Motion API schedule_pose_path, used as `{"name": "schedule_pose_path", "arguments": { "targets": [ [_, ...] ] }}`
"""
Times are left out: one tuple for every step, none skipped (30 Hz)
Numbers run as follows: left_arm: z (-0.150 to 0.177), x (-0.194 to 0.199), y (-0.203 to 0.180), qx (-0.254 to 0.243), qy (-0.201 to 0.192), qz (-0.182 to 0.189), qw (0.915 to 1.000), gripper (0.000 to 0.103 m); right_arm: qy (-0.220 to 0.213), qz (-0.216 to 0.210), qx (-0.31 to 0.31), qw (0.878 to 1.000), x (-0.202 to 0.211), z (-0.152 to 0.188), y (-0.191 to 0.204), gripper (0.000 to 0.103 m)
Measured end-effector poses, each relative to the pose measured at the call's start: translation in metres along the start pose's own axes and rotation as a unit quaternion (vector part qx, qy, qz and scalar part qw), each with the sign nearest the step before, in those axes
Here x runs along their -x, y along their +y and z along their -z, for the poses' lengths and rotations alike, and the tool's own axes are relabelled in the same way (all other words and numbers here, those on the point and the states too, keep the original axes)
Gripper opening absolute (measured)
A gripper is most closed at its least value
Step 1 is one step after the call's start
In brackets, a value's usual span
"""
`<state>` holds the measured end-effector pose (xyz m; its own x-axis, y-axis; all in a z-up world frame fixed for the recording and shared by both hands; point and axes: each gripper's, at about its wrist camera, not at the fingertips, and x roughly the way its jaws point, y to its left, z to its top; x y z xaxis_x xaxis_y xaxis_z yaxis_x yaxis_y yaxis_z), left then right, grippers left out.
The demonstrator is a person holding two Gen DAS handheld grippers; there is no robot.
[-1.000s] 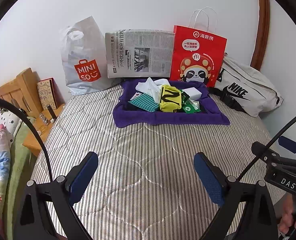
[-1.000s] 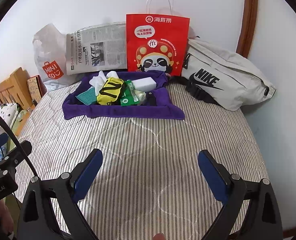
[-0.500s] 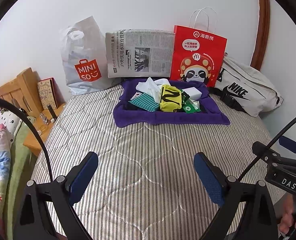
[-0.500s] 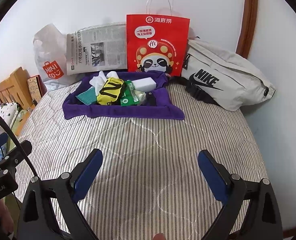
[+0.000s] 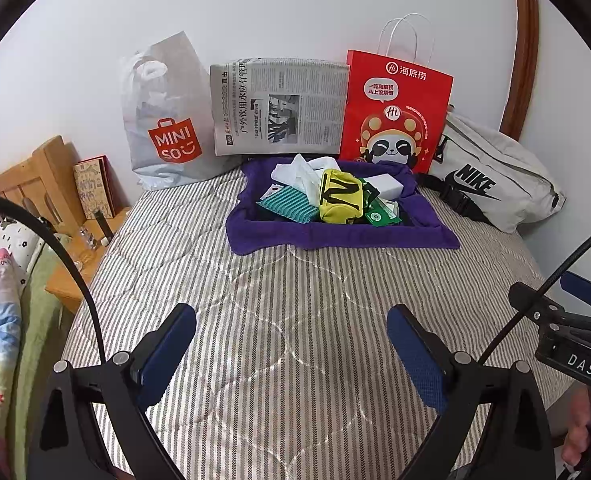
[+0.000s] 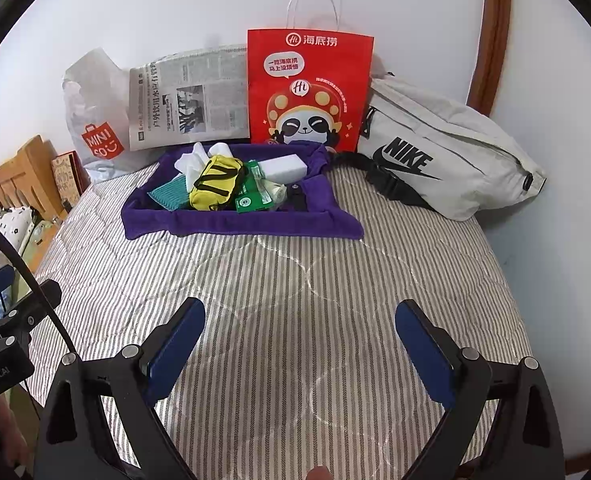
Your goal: Organize soft objects
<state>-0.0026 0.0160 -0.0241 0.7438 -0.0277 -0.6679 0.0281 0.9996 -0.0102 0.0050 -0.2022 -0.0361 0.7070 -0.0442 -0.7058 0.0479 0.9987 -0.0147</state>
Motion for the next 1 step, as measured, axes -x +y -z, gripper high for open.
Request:
{"name": "schedule_pose_path", "arguments": {
  "targets": [
    [-0.0004, -0.0002, 0.0008, 0.0, -0.003, 0.0, 1.0, 0.097, 0.0, -0.002, -0.001, 1.0, 0.0001, -0.0004, -0.0001, 0.095]
  ]
}}
